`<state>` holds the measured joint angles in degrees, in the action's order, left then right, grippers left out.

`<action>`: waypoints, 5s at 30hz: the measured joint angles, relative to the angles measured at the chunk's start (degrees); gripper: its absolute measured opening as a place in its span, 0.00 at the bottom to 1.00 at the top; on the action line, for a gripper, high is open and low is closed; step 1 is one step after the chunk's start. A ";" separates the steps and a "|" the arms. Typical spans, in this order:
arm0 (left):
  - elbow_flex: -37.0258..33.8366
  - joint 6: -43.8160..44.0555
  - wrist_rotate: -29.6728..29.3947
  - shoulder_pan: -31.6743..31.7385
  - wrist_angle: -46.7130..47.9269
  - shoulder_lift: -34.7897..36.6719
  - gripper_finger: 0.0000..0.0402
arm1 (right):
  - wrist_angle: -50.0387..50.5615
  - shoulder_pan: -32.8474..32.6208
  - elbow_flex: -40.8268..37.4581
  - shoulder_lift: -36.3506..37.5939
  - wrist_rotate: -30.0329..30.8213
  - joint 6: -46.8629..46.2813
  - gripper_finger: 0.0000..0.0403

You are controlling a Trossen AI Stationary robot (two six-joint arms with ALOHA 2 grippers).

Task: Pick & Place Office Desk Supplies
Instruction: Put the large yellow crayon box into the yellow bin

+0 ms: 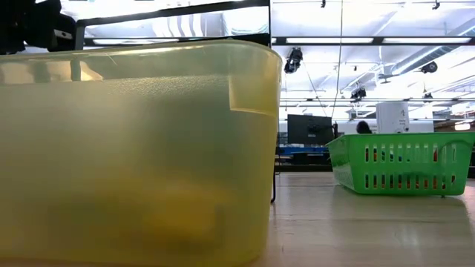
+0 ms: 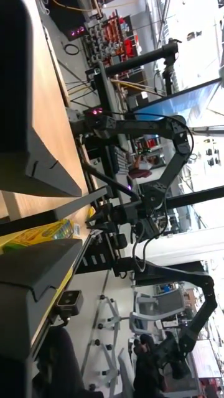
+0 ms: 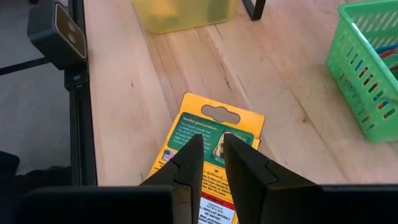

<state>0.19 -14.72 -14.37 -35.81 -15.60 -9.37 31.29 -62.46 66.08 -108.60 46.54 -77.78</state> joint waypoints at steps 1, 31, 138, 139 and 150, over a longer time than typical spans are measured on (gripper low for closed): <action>0.02 0.00 0.00 0.00 0.42 0.00 0.30 | 0.00 0.00 0.00 0.00 -0.02 0.00 0.16; -0.02 -0.26 0.00 0.00 6.68 0.00 0.30 | -0.64 0.26 0.00 0.00 -0.04 -0.10 0.16; -0.05 -0.24 0.02 -0.02 6.94 -0.13 0.30 | -6.28 27.30 -0.20 1.92 -51.41 68.78 0.42; -0.05 -0.24 0.02 -0.02 6.94 -0.13 0.30 | -6.61 27.30 -0.48 1.92 -51.44 68.78 0.42; -0.05 -0.24 0.02 -0.02 6.93 -0.13 0.30 | -9.88 28.46 -3.79 1.95 -55.48 68.98 0.41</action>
<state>0.14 -14.96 -14.35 -35.83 -8.67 -9.50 21.41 -33.99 62.30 -106.65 -8.93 -8.80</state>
